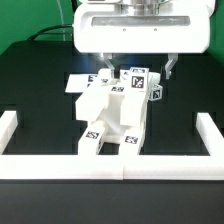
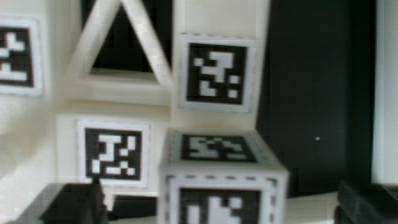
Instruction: Assemble chair
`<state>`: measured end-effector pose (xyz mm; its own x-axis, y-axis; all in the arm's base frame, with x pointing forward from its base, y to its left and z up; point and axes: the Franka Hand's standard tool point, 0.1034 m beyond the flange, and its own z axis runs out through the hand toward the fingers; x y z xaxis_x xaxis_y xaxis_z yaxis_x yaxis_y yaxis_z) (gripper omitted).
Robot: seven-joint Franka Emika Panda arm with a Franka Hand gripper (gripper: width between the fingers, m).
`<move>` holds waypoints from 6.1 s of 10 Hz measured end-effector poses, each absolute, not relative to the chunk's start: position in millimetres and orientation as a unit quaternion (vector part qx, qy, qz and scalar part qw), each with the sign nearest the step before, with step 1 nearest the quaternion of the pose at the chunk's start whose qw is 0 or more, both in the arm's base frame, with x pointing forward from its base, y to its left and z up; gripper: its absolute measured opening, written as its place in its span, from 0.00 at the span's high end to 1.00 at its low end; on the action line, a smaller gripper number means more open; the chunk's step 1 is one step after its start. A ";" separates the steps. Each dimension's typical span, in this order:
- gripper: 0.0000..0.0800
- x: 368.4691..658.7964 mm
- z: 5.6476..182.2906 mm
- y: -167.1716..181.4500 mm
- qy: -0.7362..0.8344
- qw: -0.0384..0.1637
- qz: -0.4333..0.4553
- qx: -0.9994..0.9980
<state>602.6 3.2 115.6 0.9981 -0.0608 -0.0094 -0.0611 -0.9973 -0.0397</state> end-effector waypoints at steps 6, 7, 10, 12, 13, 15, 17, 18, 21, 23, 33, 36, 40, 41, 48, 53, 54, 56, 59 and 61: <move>0.66 601.4 113.5 2.1 0.049 0.019 0.003 -0.999; 0.66 601.4 113.4 2.0 0.057 0.019 0.003 -0.998; 0.66 601.4 113.3 2.4 0.118 0.020 0.004 -0.993; 0.66 601.3 113.0 2.7 0.185 0.020 0.006 -0.983; 0.66 601.2 112.9 2.7 0.203 0.020 0.006 -0.979; 0.66 601.1 112.6 3.0 0.259 0.020 0.007 -0.966; 0.66 601.1 112.3 3.4 0.311 0.019 0.009 -0.950; 0.66 601.0 112.1 3.9 0.343 0.019 0.010 -0.939; 0.66 601.2 112.1 5.6 0.432 0.022 0.012 -0.902; 0.66 601.3 112.1 6.3 0.481 0.022 0.014 -0.876; 0.66 601.7 111.7 14.6 0.737 0.029 0.029 -0.675; 0.66 601.7 111.4 18.2 0.789 0.029 0.035 -0.612; 0.66 601.8 111.1 23.6 0.853 0.031 0.044 -0.519; 0.66 601.9 111.1 25.5 0.863 0.032 0.047 -0.502; 0.23 599.6 110.1 33.8 0.838 0.039 0.070 -0.540; 0.19 601.1 112.1 32.7 0.710 0.043 0.080 -0.698; 0.19 601.1 112.1 32.5 0.677 0.046 0.077 -0.731; 0.19 599.7 112.7 33.5 0.612 0.044 0.075 -0.786; 0.19 599.2 116.1 39.7 0.492 0.024 0.065 -0.868; 0.19 599.5 115.7 37.4 0.416 0.026 0.061 -0.907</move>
Offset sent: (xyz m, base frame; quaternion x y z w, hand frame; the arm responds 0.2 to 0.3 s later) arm 0.0000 0.0000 0.0000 0.0000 0.0000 0.0000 1.0000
